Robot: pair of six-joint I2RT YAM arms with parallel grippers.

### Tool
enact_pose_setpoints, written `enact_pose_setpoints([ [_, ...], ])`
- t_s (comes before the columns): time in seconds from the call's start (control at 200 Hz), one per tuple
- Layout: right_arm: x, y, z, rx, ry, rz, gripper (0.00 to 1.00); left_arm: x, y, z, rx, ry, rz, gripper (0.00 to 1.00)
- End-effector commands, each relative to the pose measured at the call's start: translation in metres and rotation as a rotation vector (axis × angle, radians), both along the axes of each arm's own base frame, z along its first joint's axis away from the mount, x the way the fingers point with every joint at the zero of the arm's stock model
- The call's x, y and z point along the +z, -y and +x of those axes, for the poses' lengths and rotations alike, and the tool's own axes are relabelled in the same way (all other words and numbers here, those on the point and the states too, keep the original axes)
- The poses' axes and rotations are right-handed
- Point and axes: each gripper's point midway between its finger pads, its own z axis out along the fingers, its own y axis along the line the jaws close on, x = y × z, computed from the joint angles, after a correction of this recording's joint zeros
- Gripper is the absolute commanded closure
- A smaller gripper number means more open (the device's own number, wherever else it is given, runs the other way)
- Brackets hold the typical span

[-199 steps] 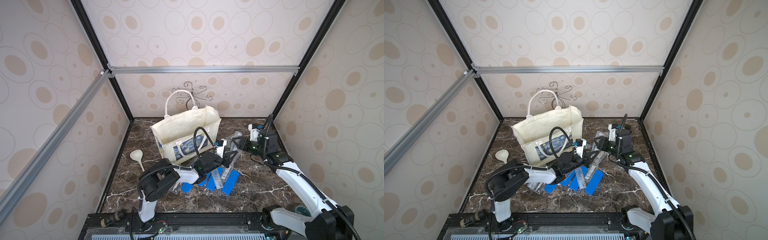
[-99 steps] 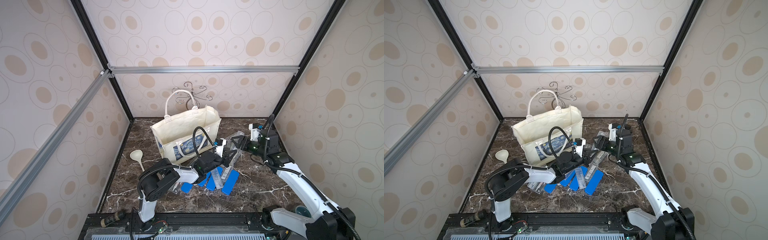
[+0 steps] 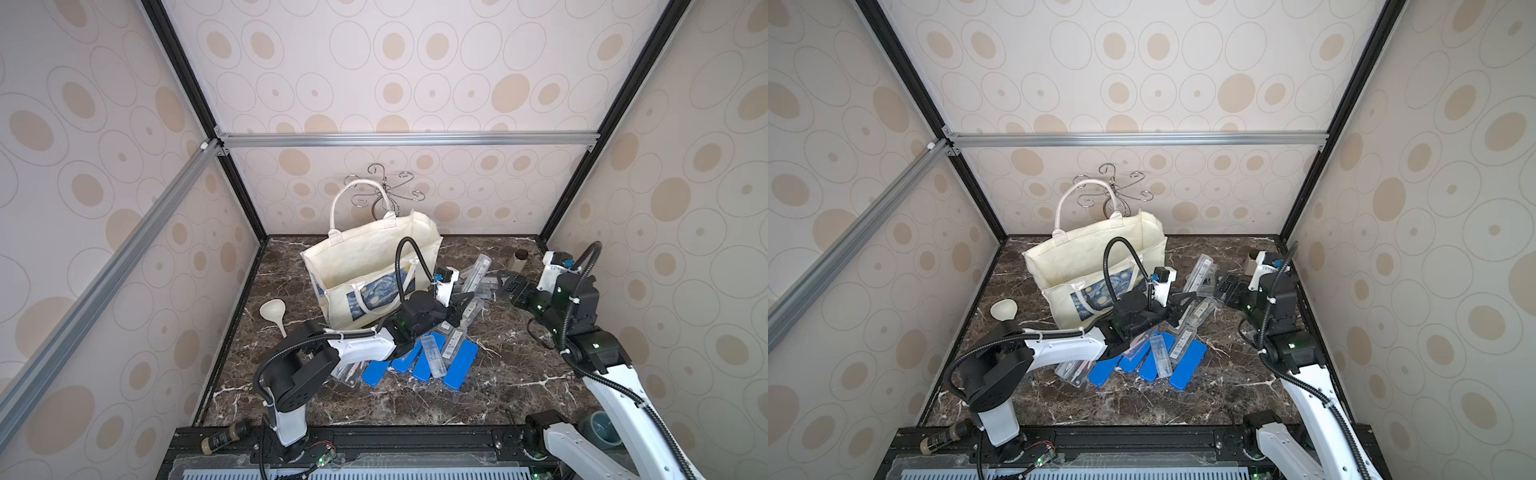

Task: Put the compass set into the canvas bag
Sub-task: Pick up the compass set at the center of the board, then place the compass set in the canvas bag.

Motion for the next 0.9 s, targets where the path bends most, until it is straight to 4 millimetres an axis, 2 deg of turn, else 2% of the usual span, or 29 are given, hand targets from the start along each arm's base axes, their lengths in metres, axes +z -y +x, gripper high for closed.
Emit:
enact_pose_setpoints([
  [0.0,-0.013,0.023,-0.007,-0.106,-0.032,-0.068,0.00,0.045,-0.010,0.010,0.059,0.078,0.060,0.87],
  [0.095,-0.025,0.022,-0.004,-0.098,-0.070,-0.078,0.00,0.064,-0.021,0.022,0.115,0.088,0.137,0.89],
  [0.18,-0.039,0.017,0.001,-0.078,-0.110,-0.076,0.00,0.079,-0.040,0.035,0.185,0.096,0.223,0.90],
  [0.325,-0.059,0.014,0.007,-0.068,-0.158,-0.077,0.00,0.099,-0.084,0.057,0.302,0.088,0.349,0.87],
  [0.405,-0.066,0.013,0.010,-0.065,-0.171,-0.078,0.00,0.101,-0.112,0.070,0.362,0.060,0.406,0.87],
  [0.55,-0.080,0.012,0.014,-0.059,-0.204,-0.080,0.00,0.095,-0.163,0.090,0.466,0.009,0.495,0.85],
  [0.66,-0.087,0.011,0.014,-0.055,-0.224,-0.086,0.00,0.079,-0.192,0.097,0.513,-0.016,0.591,0.85],
  [0.895,-0.101,0.013,0.014,-0.057,-0.257,-0.095,0.00,0.036,-0.225,0.092,0.515,-0.044,0.834,0.82],
])
